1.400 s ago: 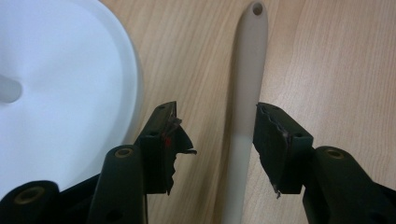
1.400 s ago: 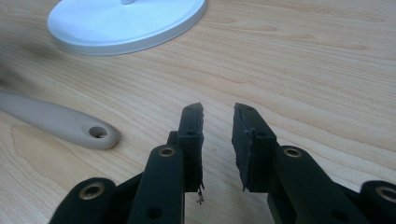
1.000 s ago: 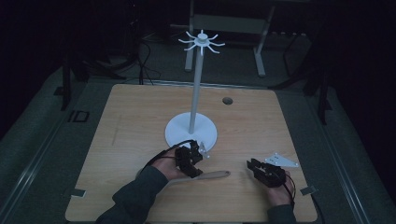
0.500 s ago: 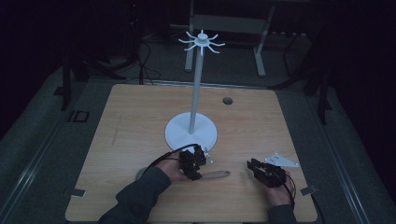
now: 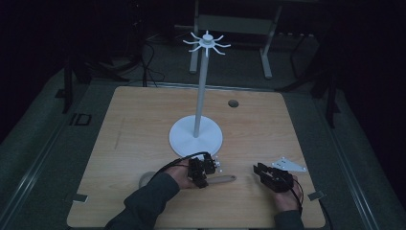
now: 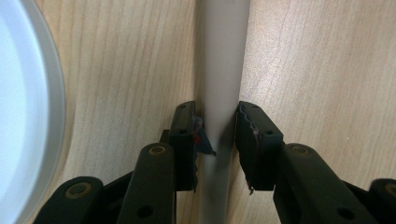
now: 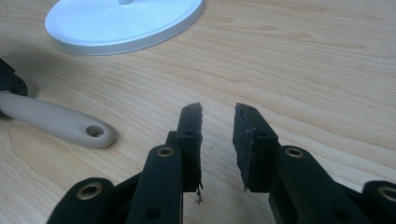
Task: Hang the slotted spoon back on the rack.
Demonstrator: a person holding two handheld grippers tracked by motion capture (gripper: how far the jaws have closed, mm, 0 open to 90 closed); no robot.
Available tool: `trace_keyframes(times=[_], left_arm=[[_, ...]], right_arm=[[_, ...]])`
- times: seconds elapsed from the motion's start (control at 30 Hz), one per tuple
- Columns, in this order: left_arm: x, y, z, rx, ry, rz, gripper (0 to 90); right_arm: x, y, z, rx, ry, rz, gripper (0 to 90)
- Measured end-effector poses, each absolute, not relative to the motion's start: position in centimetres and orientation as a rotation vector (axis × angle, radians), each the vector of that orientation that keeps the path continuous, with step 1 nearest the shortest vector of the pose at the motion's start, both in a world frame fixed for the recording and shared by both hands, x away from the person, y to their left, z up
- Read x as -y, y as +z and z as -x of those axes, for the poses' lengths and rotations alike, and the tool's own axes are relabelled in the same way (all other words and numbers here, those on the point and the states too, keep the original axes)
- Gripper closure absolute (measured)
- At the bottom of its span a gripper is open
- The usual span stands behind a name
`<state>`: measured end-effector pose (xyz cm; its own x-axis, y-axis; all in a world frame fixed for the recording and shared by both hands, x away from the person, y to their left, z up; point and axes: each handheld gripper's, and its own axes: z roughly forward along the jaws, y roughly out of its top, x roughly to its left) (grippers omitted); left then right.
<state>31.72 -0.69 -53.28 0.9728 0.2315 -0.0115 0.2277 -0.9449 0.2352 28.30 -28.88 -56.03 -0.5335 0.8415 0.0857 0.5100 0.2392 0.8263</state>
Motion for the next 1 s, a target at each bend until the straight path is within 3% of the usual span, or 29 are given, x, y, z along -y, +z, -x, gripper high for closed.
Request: trace_keyframes(times=[0.57, 1.0], left_arm=[[1.1, -53.1, -31.3, -0.334, 0.121, -2.917, 74.2], [-0.4, -51.2, -31.6, -0.451, 0.211, -2.811, 74.2]], right_arm=[[28.9, -56.1, -28.3, -2.137, 1.204, -1.244, 72.3], [28.9, -56.2, -28.4, -2.137, 1.198, -1.244, 72.2]])
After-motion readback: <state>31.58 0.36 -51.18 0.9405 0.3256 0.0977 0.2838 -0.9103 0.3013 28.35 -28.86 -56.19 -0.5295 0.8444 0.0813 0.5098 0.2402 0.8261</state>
